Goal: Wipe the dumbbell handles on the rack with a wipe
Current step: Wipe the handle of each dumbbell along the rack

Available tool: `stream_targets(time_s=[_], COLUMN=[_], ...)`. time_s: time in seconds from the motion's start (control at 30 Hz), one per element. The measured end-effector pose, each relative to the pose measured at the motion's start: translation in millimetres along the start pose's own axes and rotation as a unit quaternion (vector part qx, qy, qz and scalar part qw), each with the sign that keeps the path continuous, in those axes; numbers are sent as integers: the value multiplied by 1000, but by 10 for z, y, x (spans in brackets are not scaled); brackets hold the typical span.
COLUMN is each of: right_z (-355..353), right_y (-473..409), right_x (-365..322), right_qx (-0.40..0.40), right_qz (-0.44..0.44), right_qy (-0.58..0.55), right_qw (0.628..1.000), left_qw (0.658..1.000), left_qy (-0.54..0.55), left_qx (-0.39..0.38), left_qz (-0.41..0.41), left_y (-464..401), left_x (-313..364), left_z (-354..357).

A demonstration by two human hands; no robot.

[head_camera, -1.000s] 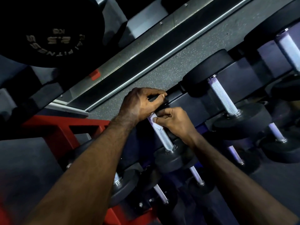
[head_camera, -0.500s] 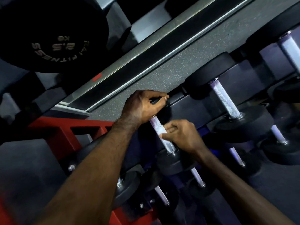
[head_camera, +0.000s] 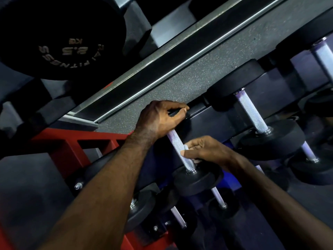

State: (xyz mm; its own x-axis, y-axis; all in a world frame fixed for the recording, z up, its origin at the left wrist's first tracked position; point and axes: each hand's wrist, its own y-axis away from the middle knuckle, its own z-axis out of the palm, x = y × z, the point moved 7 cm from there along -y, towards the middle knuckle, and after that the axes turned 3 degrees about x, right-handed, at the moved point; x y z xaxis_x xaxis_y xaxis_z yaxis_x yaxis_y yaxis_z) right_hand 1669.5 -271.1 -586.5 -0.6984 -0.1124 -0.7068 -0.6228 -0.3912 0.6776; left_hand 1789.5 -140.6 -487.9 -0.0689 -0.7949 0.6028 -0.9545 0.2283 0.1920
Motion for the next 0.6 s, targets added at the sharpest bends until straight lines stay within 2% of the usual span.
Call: stream_targets(time_s=[0.17, 0.3, 0.37, 0.5, 0.6], right_z=[280, 407, 400, 303, 240], right_y=[-244, -136, -152, -402, -345], right_x=[-311, -73, -108, -424, -267], right_qx=[-19, -58, -35, 76, 87], right_qz=[-25, 36, 40, 6, 16], right_qy=[-60, -27, -12, -17, 39], right_qw=[998, 997, 999, 997, 995], left_qw=[1000, 1000, 1000, 1000, 1000], left_qy=[-1, 1, 1, 0, 3], left_qx=[0, 4, 3, -2, 1], left_qz=[5, 3, 4, -2, 2], left_y=[-22, -23, -19, -22, -15], left_x=[-18, -46, -40, -39, -24], left_z=[22, 20, 21, 20, 10])
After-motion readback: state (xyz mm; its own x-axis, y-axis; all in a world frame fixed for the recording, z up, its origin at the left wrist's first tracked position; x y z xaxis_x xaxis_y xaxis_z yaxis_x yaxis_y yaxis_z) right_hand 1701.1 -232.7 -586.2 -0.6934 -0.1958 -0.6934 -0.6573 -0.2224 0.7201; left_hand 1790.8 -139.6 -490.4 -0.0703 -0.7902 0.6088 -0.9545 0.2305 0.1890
